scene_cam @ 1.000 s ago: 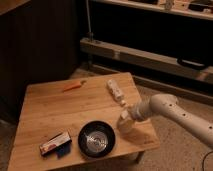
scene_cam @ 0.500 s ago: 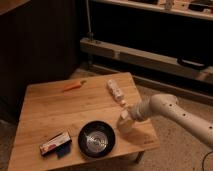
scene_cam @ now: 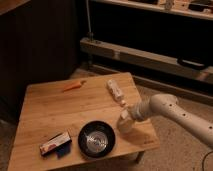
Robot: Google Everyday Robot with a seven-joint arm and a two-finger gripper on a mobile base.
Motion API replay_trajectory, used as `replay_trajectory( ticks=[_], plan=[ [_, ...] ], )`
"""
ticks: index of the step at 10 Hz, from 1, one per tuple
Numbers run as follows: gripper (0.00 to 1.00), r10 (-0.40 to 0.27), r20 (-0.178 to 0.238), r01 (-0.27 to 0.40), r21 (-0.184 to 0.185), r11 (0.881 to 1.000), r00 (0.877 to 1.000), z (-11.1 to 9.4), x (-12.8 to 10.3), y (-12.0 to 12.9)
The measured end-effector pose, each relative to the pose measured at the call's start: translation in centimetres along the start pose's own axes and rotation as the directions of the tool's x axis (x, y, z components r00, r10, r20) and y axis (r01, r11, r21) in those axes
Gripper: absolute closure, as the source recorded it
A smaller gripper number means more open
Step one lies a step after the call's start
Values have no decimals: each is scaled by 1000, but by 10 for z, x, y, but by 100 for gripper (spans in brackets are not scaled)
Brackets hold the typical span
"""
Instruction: Pick up the ceramic cup
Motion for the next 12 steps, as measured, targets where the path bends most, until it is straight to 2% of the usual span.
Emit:
replay_trajectory(
  ticks=[2,8,9,10,11,12],
  plan=[
    [20,0,0,0,0,1000,1000,0,0,0],
    [20,-15,5,15,5,1000,1000,-1,-1,-2],
    [20,-60,12,60,5,998,998,-10,0,-4],
    [20,-141,24,141,2,990,990,-25,2,-8],
    [20,-237,36,237,-7,971,971,-39,8,-13],
    [20,-287,44,288,-10,958,957,-46,10,-16]
  ],
)
